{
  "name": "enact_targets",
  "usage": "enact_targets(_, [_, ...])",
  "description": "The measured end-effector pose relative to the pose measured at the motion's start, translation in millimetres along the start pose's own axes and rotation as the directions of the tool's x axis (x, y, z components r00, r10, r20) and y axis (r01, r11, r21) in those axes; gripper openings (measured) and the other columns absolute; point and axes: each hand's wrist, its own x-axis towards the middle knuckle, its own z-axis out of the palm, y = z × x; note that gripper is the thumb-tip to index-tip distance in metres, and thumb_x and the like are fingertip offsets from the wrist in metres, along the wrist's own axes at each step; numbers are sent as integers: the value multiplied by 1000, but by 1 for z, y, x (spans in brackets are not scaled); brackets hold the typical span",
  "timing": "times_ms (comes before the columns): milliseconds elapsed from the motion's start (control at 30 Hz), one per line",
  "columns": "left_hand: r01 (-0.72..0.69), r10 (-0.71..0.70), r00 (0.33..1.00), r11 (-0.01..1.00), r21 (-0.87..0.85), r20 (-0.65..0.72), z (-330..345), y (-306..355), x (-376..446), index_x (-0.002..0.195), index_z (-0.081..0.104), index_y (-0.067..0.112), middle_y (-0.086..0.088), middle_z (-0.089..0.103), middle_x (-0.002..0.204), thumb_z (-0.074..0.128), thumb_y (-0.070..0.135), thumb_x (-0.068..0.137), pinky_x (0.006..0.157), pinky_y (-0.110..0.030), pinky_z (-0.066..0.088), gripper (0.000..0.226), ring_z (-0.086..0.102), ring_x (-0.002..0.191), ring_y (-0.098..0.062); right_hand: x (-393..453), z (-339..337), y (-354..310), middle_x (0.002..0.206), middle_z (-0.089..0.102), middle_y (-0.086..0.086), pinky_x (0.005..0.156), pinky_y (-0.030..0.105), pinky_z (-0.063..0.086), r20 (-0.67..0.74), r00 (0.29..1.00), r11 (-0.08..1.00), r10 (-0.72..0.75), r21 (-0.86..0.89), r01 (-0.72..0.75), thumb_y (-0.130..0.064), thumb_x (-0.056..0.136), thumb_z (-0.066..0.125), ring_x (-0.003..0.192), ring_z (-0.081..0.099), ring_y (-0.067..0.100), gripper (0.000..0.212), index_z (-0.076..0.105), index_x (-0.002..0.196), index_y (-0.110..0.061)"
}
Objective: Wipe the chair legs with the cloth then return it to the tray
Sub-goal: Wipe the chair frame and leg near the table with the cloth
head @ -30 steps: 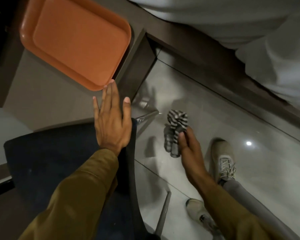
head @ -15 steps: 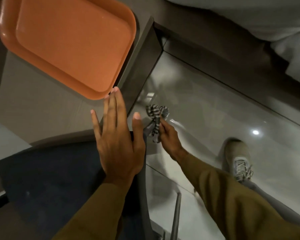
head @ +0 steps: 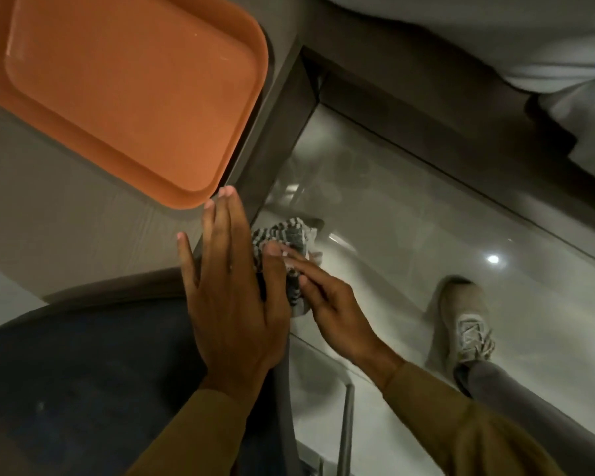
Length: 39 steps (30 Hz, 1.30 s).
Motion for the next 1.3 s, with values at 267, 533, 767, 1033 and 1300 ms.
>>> enact_targets(267, [-4,4,1000,999,-33,-2,3,-4,0,174,24,17,2,30,181,14,56,114,141,-54,8,72,22,170,-14,97,-23,45,156,58,14,122,35,41,-134,925,922,356,-111,-371,-21,115,39,144,54,33,41,55,153,-21])
enact_targets(533, [-2,2,1000,1000,24,28,0,-3,1,173,24,15,1,28,181,20,47,114,141,-56,11,68,18,171,-13,-16,4,-20,159,56,-17,125,19,36,22,1000,1000,10,-16,-10,-35,112,46,152,46,-1,41,57,152,-33])
enact_targets(767, [-18,18,1000,1000,4,19,2,-5,0,173,25,18,3,30,180,11,57,114,141,-54,11,73,20,170,-11,67,-7,43,150,60,22,118,34,49,-148,948,958,283,6,-286,4,110,39,142,56,36,42,54,150,-2])
enact_targets(1033, [5,-6,1000,999,46,13,-1,-1,1,173,24,16,1,26,182,17,51,114,140,-57,13,69,16,171,-14,-5,9,-20,161,56,3,129,32,36,-127,990,998,65,35,-61,-6,111,48,154,46,13,40,59,149,-12])
enact_targets(1300, [13,-13,1000,998,61,0,0,2,0,174,21,14,0,21,183,20,52,113,141,-57,9,72,11,172,-15,25,14,14,157,57,14,128,38,39,-220,963,988,153,0,-157,4,110,44,151,51,25,41,56,149,-1])
